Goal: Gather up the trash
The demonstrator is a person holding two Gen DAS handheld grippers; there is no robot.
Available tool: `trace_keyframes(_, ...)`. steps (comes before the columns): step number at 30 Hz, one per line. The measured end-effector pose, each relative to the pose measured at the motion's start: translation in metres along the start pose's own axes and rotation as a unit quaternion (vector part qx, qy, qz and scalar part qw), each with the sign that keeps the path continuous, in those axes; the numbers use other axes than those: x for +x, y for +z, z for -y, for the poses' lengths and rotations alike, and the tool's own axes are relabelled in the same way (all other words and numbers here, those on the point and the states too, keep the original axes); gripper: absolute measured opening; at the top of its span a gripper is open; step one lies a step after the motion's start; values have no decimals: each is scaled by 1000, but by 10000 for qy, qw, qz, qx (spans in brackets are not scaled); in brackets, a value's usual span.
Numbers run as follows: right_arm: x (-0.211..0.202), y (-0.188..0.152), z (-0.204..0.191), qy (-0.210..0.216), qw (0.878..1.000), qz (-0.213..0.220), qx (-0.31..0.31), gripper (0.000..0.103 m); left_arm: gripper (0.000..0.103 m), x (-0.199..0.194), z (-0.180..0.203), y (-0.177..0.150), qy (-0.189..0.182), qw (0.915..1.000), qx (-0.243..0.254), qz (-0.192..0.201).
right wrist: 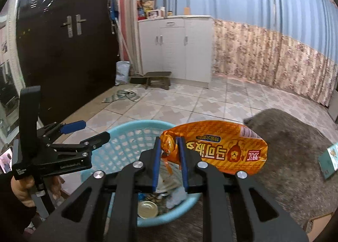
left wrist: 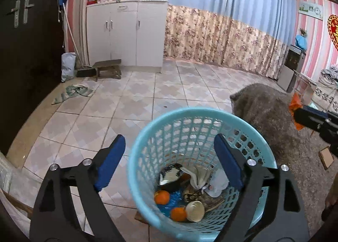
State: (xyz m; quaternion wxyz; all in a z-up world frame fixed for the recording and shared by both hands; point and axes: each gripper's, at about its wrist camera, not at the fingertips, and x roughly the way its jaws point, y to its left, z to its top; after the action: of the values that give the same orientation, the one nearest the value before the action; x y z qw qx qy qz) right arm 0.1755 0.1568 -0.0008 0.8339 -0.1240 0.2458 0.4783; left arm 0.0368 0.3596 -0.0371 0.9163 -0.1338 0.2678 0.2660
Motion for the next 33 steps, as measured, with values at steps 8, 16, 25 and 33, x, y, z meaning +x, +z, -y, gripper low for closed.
trace_keyframes(8,35,-10,-21,461,9985,-296,88,18,91,-17,-21,6,247,9994,-132,188)
trace_keyframes(16,74,-40,-20,290,9968,-714,212,47,93,-16,-27,-4,374,9989,-256,99)
trace_keyframes(25,63,-40,-10,-321,9979,-558,108,79,94,-20,-17,-4,375,9987,-310,122)
trace_keyframes(33,11,-33,20,-628,9977,-192,186,94,96,-45,15,-3,184,9991,-262,284)
